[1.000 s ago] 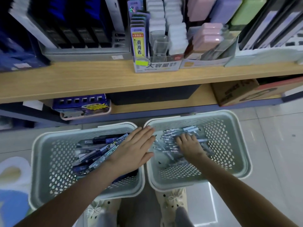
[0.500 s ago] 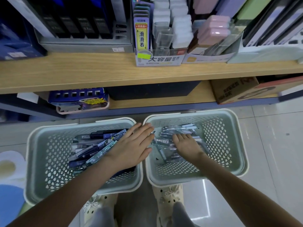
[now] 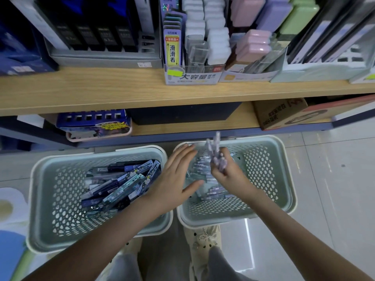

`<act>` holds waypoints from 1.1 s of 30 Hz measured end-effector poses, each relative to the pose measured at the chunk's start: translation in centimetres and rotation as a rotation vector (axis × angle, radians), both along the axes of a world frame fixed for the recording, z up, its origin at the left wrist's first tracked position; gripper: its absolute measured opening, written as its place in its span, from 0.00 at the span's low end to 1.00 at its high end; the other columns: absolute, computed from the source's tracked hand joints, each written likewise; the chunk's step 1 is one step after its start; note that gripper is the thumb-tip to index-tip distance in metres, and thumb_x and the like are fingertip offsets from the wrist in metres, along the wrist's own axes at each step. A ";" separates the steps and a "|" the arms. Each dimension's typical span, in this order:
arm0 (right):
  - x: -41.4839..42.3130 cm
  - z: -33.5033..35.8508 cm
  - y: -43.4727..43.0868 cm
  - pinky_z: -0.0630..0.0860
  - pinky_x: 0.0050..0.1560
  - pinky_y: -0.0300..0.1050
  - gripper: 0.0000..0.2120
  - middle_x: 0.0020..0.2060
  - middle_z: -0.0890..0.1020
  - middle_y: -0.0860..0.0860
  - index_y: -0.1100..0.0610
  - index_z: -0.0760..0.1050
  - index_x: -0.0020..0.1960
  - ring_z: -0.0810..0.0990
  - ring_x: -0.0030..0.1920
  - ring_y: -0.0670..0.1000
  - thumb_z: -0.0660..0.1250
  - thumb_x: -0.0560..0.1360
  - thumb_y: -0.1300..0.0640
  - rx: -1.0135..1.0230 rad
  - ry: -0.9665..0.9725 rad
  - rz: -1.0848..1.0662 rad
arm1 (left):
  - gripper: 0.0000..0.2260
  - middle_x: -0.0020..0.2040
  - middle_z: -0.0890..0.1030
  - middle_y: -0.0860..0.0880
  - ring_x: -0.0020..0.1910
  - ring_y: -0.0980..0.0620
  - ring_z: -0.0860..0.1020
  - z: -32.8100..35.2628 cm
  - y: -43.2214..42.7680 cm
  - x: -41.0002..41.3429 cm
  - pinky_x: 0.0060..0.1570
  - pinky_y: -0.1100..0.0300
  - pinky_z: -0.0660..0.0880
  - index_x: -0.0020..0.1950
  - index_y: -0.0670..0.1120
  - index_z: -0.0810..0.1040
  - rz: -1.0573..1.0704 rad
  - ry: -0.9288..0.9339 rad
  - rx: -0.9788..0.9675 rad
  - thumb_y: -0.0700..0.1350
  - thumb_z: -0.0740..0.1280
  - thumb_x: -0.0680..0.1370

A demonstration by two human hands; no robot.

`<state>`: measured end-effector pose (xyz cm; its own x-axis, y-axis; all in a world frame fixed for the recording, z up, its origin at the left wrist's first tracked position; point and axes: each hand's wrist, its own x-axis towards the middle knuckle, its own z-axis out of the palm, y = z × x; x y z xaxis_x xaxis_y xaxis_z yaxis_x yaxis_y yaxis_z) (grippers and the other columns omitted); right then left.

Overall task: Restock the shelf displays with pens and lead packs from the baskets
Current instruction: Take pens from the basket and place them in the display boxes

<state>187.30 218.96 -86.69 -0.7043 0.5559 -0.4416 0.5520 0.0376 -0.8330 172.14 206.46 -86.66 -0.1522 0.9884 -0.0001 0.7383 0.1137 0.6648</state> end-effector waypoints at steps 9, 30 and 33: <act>-0.6 3.3 0.6 0.80 0.43 0.47 0.07 0.36 0.81 0.53 0.61 0.73 0.48 0.81 0.40 0.53 0.56 0.80 0.65 -0.547 0.326 -0.564 | 0.51 0.76 0.63 0.49 0.72 0.49 0.65 1.5 3.7 2.6 0.72 0.48 0.63 0.77 0.51 0.48 0.045 -0.855 -0.581 0.65 0.72 0.63; 1.2 0.1 0.9 0.77 0.33 0.43 0.10 0.31 0.76 0.53 0.61 0.70 0.42 0.77 0.32 0.49 0.54 0.81 0.65 -0.675 0.401 -0.793 | 0.34 0.62 0.73 0.51 0.60 0.50 0.73 -2.2 4.8 3.4 0.66 0.46 0.69 0.70 0.47 0.67 0.089 -0.800 -0.766 0.67 0.65 0.72; 1.4 0.0 0.7 0.76 0.35 0.43 0.10 0.31 0.76 0.52 0.61 0.69 0.42 0.76 0.33 0.49 0.54 0.80 0.66 -0.680 0.366 -0.742 | 0.30 0.61 0.74 0.51 0.60 0.51 0.72 -2.6 4.9 3.5 0.67 0.46 0.68 0.64 0.46 0.71 0.065 -0.798 -0.780 0.66 0.65 0.72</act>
